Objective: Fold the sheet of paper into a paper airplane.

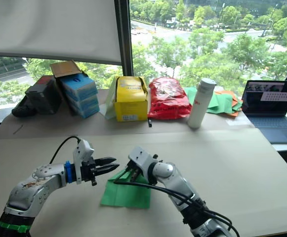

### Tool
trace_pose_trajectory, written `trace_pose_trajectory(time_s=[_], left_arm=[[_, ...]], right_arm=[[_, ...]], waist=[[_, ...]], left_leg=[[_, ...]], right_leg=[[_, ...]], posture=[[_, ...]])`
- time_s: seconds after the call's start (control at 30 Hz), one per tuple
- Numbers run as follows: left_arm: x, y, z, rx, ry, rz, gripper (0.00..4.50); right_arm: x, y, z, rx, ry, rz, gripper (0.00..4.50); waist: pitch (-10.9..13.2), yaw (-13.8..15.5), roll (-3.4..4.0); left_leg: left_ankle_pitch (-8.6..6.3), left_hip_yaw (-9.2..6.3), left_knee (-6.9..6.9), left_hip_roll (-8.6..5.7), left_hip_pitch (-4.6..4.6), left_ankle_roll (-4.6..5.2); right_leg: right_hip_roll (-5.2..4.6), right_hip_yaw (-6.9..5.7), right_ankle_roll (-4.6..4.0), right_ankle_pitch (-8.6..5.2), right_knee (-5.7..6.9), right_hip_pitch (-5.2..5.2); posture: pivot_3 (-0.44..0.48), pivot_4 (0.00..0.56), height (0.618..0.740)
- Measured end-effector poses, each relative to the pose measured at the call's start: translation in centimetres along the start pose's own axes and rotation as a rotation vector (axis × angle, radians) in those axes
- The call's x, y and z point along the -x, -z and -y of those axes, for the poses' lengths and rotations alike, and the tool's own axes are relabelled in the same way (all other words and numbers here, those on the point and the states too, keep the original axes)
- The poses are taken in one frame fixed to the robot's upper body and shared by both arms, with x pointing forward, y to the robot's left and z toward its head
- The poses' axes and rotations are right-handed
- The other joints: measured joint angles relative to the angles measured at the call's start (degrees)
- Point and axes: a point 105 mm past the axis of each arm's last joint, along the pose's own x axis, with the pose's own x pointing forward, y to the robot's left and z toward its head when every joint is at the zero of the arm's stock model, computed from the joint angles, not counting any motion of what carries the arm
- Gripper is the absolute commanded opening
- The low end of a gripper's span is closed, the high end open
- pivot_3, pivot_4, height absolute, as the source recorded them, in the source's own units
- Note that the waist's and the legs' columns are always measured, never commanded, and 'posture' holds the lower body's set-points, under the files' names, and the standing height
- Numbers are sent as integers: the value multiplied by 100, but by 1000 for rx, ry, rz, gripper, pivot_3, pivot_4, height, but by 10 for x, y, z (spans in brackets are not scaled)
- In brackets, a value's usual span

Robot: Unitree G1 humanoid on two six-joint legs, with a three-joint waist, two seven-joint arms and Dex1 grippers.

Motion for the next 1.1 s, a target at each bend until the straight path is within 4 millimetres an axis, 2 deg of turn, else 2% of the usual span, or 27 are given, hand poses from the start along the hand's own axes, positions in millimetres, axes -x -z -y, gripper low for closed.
trace_pose_trajectory(time_s=[0.03,0.23,0.43,0.83,1.1], left_arm=[[-4,3,-3,-2,-19,-18,37],[-29,29,-5,-27,-34,-111,37],[-43,28,-5,-76,-29,-112,37],[-45,33,-8,-127,-44,-195,37],[-27,42,-3,-116,-46,-234,37]], right_arm=[[0,0,0,-1,3,-2,0],[0,-1,0,-2,5,-1,0],[1,-1,-1,-1,8,-1,0],[2,0,-1,-12,11,-21,0],[2,0,-4,-11,1,-22,0]], waist=[[0,8,0],[0,5,-1],[-1,2,-1],[-4,7,-2],[-6,-15,-2]], left_leg=[[2,0,0,-1,0,-3],[4,2,0,-6,-5,-4],[4,2,0,-7,-6,-4],[3,1,-1,-2,17,-2],[3,2,-5,4,21,-3]], right_leg=[[2,0,0,0,-1,2],[4,1,0,0,1,-3],[4,3,0,0,1,-5],[3,7,-1,0,3,13],[2,24,-3,-2,10,3]], posture=[[0,150,740],[0,150,740],[0,150,740],[0,150,740],[0,150,740]])
